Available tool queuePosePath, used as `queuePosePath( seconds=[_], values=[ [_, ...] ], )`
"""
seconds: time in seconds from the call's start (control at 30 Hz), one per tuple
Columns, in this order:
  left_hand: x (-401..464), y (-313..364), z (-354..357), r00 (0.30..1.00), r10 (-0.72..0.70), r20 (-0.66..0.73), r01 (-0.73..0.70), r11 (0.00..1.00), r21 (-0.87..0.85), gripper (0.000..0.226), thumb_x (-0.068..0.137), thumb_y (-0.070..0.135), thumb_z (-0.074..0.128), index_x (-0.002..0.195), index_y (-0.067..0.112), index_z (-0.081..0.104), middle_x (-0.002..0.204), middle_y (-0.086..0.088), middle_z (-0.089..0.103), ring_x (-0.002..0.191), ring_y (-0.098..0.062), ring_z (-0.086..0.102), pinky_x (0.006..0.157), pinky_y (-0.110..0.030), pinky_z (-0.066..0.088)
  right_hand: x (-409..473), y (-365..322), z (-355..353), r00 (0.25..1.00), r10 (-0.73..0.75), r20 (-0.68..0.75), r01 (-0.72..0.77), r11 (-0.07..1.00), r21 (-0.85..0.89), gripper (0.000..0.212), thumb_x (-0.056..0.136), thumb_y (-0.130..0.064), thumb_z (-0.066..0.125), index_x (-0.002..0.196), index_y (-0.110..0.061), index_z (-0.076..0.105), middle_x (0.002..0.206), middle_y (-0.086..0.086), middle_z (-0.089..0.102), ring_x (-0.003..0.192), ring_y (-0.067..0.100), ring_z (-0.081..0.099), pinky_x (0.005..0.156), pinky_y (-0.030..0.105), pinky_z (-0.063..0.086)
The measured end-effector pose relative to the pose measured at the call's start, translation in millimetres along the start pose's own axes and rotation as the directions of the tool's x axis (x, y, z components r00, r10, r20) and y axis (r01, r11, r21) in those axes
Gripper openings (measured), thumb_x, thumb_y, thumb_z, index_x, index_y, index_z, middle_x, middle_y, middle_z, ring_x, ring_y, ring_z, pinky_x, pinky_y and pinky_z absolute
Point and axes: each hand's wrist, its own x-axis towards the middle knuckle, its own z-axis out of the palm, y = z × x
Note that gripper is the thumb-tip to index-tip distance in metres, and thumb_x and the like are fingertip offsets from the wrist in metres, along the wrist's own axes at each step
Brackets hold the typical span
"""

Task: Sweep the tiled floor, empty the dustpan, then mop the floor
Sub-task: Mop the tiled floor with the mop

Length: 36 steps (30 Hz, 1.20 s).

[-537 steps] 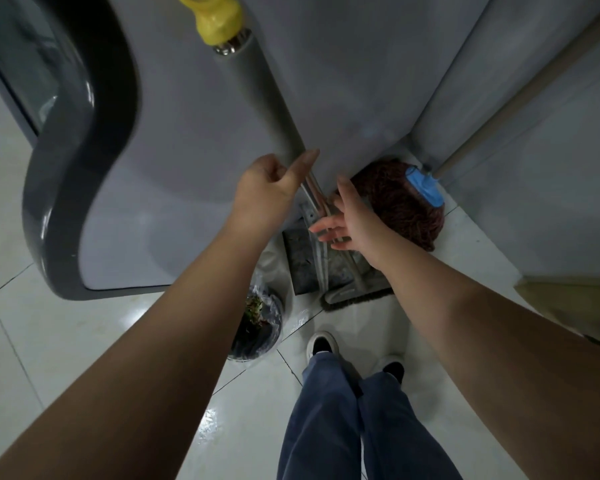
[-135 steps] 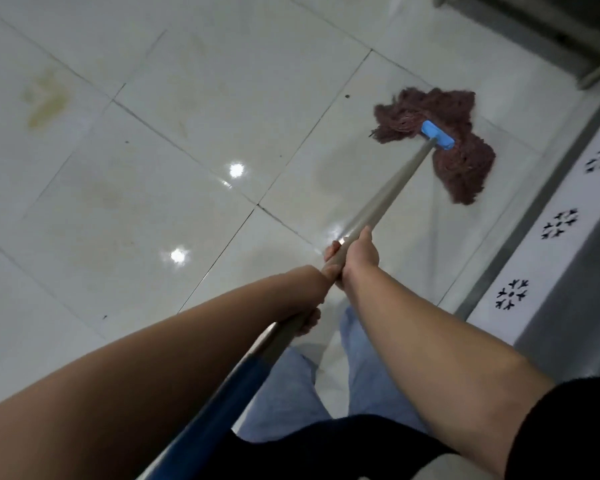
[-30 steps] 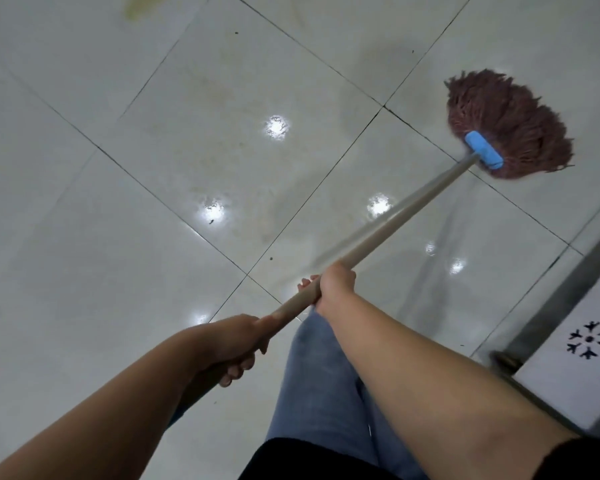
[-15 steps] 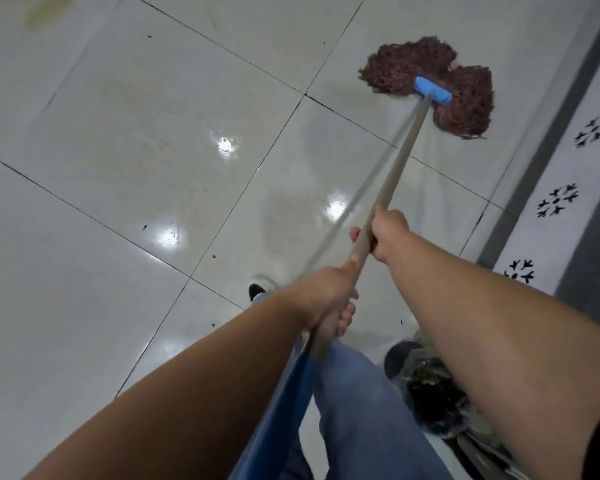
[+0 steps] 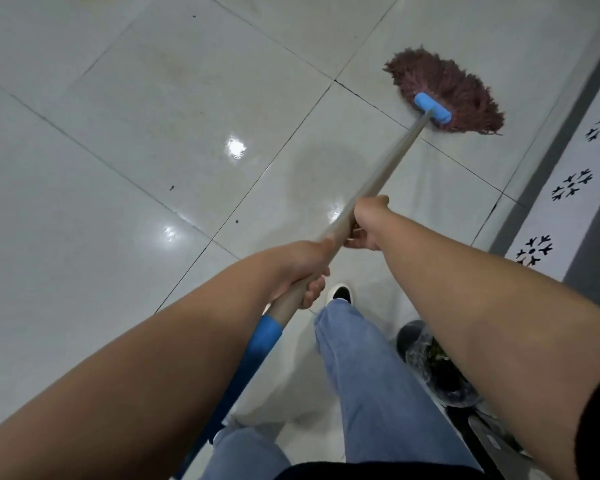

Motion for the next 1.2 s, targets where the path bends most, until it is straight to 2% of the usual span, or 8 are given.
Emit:
queuePosePath(
  seconds=[0.17,0.27,0.37,0.47,0.6,0.9,1.1,1.2],
  values=[
    [-47,-156,-47,0.999,-0.053,0.004,0.053,0.998,-0.024,0.051,0.094,0.059,0.03,0.081,0.011,0.04,0.038,0.002,0.037,0.024,-0.008,0.031,0.033,-0.009,0.029,-84,99,91,0.975,0.123,0.188,-0.1,0.987,-0.126,0.028,0.094,-0.017,0.026,0.088,-0.005,0.05,0.076,0.013,0.055,0.06,0.023,0.055,0.051,0.033,0.05],
    [-86,-257,-74,0.993,-0.105,-0.046,0.105,0.994,-0.015,0.053,0.093,0.061,0.028,0.08,0.011,0.041,0.047,0.001,0.036,0.026,-0.008,0.03,0.034,-0.009,0.027,-142,169,162,0.95,0.182,0.254,-0.203,0.978,0.058,0.028,0.097,-0.02,0.024,0.105,-0.006,0.046,0.09,0.017,0.059,0.065,0.026,0.057,0.05,0.037,0.05],
    [-130,-349,-91,0.984,-0.16,-0.079,0.157,0.987,-0.044,0.054,0.09,0.065,0.03,0.081,0.013,0.04,0.035,0.004,0.037,0.026,-0.009,0.03,0.035,-0.009,0.027,-193,234,219,0.91,0.272,0.313,-0.371,0.872,0.32,0.033,0.097,-0.034,0.034,0.088,-0.003,0.041,0.073,0.016,0.055,0.058,0.022,0.054,0.047,0.03,0.054],
    [-175,-421,-97,0.967,-0.242,-0.081,0.234,0.968,-0.093,0.057,0.086,0.069,0.031,0.081,0.013,0.04,0.034,0.005,0.037,0.027,-0.011,0.03,0.036,-0.011,0.028,-229,282,243,0.883,0.313,0.349,-0.438,0.816,0.377,0.045,0.091,-0.05,0.046,0.08,-0.007,0.044,0.066,0.008,0.051,0.056,0.018,0.052,0.041,0.024,0.054],
    [-211,-468,-90,0.944,-0.326,-0.059,0.316,0.939,-0.134,0.063,0.083,0.074,0.031,0.083,0.012,0.041,0.036,0.004,0.035,0.029,-0.012,0.029,0.039,-0.012,0.028,-247,311,253,0.854,0.346,0.388,-0.493,0.775,0.394,0.051,0.094,-0.055,0.035,0.072,-0.01,0.041,0.061,0.003,0.044,0.046,0.015,0.043,0.043,0.02,0.045],
    [-183,-396,-63,0.95,-0.309,-0.05,0.303,0.948,-0.1,0.065,0.08,0.076,0.033,0.084,0.011,0.044,0.039,0.004,0.039,0.032,-0.013,0.033,0.039,-0.016,0.033,-190,273,220,0.902,0.309,0.302,-0.408,0.84,0.358,0.049,0.096,-0.053,0.027,0.066,-0.014,0.031,0.052,0.001,0.031,0.035,0.015,0.03,0.037,0.012,0.031],
    [-79,-228,4,0.984,-0.175,-0.023,0.169,0.971,-0.17,0.048,0.095,0.054,0.035,0.082,0.009,0.046,0.042,-0.004,0.04,0.025,-0.013,0.034,0.036,-0.011,0.033,-71,143,105,0.967,0.218,0.135,-0.253,0.898,0.36,0.041,0.096,-0.049,0.038,0.074,-0.014,0.039,0.064,0.009,0.043,0.025,0.015,0.042,0.036,0.013,0.042],
    [-27,-130,22,0.995,-0.102,-0.008,0.098,0.975,-0.2,0.051,0.092,0.058,0.032,0.082,0.01,0.045,0.033,0.0,0.04,0.024,-0.012,0.034,0.036,-0.011,0.034,-18,72,41,0.993,0.097,0.065,-0.112,0.95,0.291,0.035,0.097,-0.043,0.04,0.083,-0.011,0.046,0.072,0.009,0.05,0.041,0.021,0.053,0.042,0.025,0.047]
  ],
)
